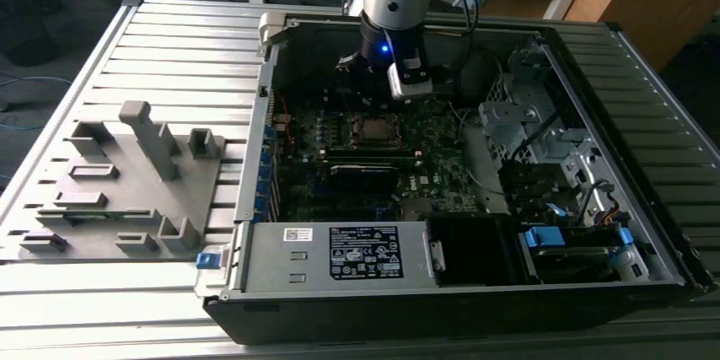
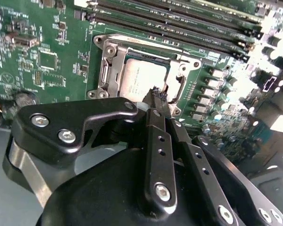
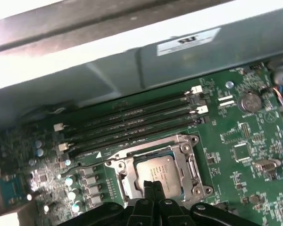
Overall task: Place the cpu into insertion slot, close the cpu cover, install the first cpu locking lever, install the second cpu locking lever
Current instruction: 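Close the cpu cover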
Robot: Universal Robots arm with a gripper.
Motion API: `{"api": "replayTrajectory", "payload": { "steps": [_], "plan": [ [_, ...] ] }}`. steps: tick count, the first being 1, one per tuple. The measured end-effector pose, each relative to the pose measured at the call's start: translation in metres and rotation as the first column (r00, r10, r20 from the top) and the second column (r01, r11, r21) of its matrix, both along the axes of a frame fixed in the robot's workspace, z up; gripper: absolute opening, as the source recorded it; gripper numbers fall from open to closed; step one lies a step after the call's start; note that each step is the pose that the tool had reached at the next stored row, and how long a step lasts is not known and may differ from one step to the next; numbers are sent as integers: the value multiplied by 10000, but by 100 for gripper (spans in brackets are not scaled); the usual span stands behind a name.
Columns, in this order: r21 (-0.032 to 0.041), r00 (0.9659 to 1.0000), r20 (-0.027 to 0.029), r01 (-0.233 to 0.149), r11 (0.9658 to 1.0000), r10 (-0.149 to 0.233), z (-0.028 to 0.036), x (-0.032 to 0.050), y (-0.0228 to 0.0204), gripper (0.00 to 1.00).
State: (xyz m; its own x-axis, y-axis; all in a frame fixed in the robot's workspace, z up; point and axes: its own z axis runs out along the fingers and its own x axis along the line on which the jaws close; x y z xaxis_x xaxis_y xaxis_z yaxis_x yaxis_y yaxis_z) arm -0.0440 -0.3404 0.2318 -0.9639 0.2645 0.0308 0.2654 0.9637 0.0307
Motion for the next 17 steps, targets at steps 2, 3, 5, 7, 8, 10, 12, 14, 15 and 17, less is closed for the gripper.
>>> {"api": "replayTrajectory", "payload": {
  "steps": [2, 3, 5, 7, 8, 10, 12, 14, 15, 17],
  "plan": [
    [0, 9996, -1, -281, 9996, 281, 0, 0, 0, 11],
    [0, 9991, 0, -425, 9991, 425, 0, 0, 0, 11],
    [0, 9975, 0, -713, 9975, 713, 0, 0, 0, 11],
    [0, 9949, 0, -1005, 9949, 1005, 0, 0, 0, 11],
    [0, 9932, 0, -1161, 9932, 1161, 0, 0, 0, 11],
    [0, 9895, 0, -1443, 9895, 1443, -1, 0, 0, 11],
    [1, 9862, 0, -1654, 9862, 1654, -1, 0, 0, 11],
    [0, 9858, 0, -1681, 9858, 1681, 0, 0, 0, 11],
    [0, 9858, 0, -1682, 9858, 1682, -1, 0, 0, 11],
    [1, 9857, 0, -1682, 9857, 1682, -1, 0, 0, 11]
  ]
}}
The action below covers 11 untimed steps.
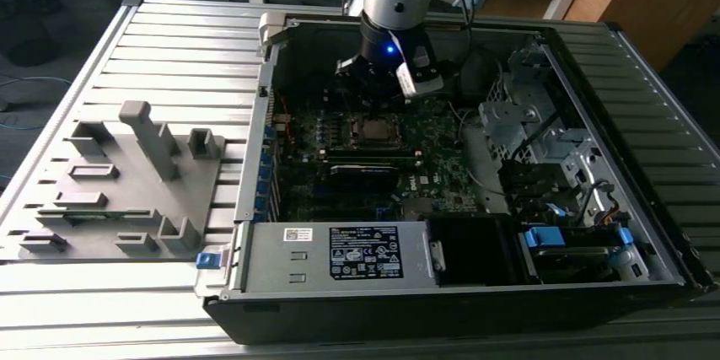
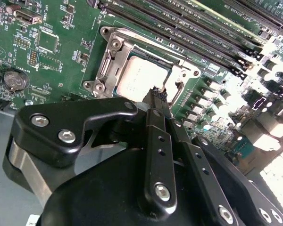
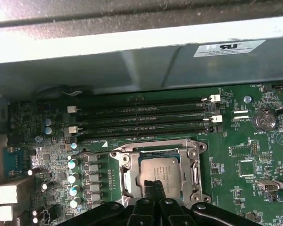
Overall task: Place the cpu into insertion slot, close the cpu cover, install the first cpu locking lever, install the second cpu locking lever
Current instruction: 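Close the cpu cover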
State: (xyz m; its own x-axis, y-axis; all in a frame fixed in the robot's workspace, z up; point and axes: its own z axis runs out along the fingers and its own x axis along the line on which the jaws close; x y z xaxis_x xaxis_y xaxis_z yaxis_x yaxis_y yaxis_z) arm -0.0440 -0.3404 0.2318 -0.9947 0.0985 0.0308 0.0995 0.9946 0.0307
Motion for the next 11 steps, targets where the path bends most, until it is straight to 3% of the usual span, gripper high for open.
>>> {"api": "replayTrajectory", "payload": {
  "steps": [6, 9, 11],
  "plan": [
    [2, 9999, 16, -169, 9999, 169, -4, 1, 0, 11],
    [-2, 9998, 136, -168, 9999, 168, -31, 0, 0, 11],
    [-2, 9997, 183, -167, 9999, 167, -48, 0, 0, 11]
  ]
}}
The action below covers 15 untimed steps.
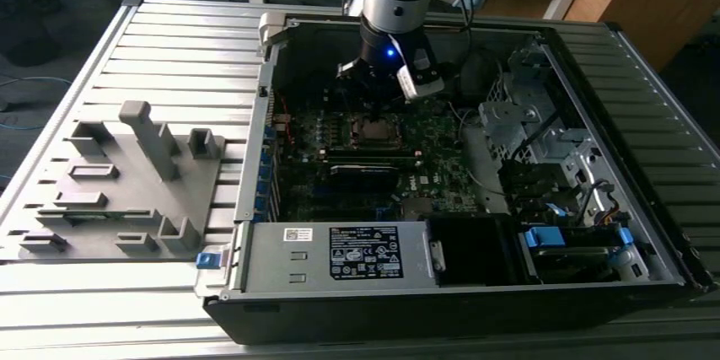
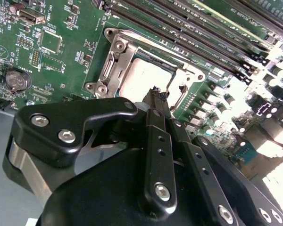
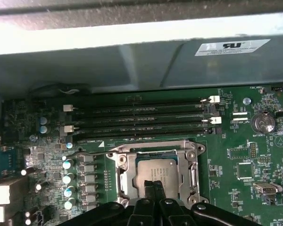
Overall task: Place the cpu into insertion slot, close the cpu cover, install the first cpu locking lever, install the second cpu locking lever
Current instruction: 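Close the cpu cover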
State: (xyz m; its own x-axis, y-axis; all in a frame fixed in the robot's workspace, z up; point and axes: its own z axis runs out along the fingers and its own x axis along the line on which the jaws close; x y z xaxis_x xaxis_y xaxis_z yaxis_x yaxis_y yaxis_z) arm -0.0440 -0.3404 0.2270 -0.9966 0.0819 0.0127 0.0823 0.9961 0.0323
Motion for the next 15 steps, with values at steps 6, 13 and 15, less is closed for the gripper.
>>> {"api": "replayTrajectory", "payload": {
  "steps": [6, 13, 15],
  "plan": [
    [-3, 9996, 1, 293, 9996, -293, -19, 0, 0, 11],
    [0, 9995, 2, 310, 9995, -310, -22, 0, 0, 11],
    [0, 9995, 3, 310, 9995, -310, -23, 0, 0, 11]
  ]
}}
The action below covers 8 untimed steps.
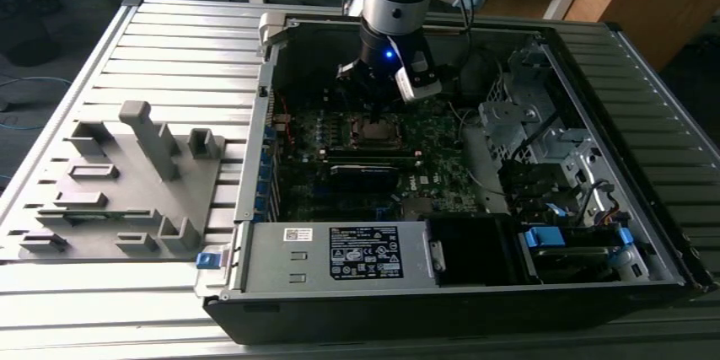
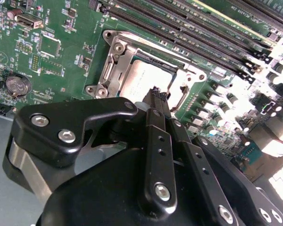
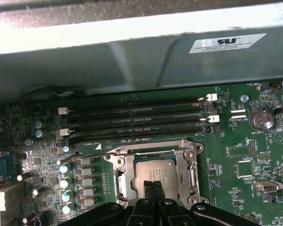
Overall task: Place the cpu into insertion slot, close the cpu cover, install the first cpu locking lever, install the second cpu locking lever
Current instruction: 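Close the cpu cover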
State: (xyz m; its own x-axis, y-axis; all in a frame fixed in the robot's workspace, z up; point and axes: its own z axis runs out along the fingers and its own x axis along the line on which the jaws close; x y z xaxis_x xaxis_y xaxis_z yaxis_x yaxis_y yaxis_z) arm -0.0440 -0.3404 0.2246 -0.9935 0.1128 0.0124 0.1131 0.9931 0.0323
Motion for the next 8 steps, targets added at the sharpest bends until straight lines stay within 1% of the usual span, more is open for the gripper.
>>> {"api": "replayTrajectory", "payload": {
  "steps": [4, 8],
  "plan": [
    [0, 10000, 0, 0, 10000, 0, -10, -21, 0, 11],
    [-1, 10000, -1, 0, 10000, 0, -26, -66, 0, 11]
  ]
}}
